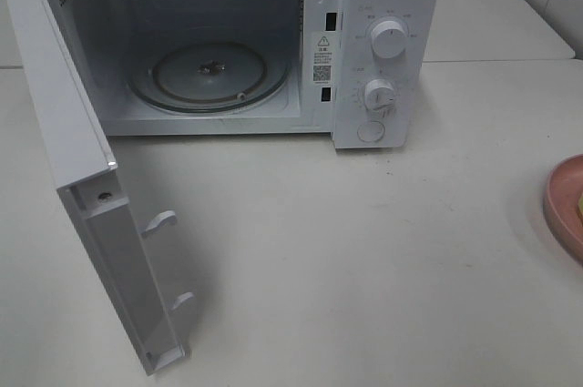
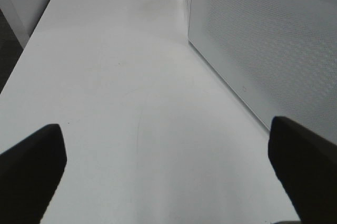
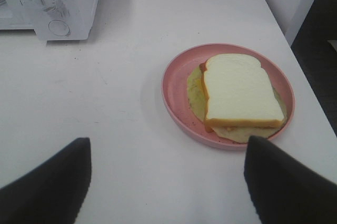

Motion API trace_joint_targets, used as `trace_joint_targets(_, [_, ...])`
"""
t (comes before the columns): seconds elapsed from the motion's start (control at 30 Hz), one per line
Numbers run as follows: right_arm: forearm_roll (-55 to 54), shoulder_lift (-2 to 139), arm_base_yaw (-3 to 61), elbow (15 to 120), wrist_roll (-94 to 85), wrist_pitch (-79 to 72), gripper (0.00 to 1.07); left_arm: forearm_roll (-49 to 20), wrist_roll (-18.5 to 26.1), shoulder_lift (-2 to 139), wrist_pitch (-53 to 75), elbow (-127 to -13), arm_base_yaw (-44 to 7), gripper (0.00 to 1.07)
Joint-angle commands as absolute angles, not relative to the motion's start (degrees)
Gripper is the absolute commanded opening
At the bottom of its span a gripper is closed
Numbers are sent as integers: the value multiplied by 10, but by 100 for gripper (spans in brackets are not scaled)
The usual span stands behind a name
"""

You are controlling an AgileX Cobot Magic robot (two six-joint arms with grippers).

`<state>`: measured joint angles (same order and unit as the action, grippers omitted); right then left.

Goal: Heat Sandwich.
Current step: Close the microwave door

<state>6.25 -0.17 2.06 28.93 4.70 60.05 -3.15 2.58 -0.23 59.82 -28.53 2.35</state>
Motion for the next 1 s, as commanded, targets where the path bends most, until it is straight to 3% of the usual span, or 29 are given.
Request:
trace_joint_targets(0.03, [64,-17,17,289,42,595,76,-48,21,2,586,-286,25,101])
trace_joint_targets(0.17, [64,-17,17,289,42,595,76,-44,22,39,566,-303,25,97])
trace_joint_targets(0.4, [64,-17,17,289,42,595,76,-33,22,107,519,-311,25,75])
trace_joint_targets(0.53, [64,-17,17,289,42,595,76,-26,22,162,464,-309,25,44])
trace_joint_targets(0.57, [64,-17,17,289,42,595,76,-26,22,162,464,-309,25,44])
trace_joint_targets(0.63, [64,-17,17,289,42,595,76,-26,22,183,441,-309,25,32])
trace_joint_targets(0.67, [64,-17,17,289,42,595,76,-26,22,207,420,-309,25,19])
trace_joint_targets(0.7, [64,-17,17,289,42,595,76,-26,22,207,420,-309,25,19])
trace_joint_targets(0.8, [64,-17,17,289,42,595,76,-26,22,246,388,-309,25,1])
trace_joint_targets(1.0, [64,-17,17,289,42,595,76,-26,32,315,272,-288,25,0])
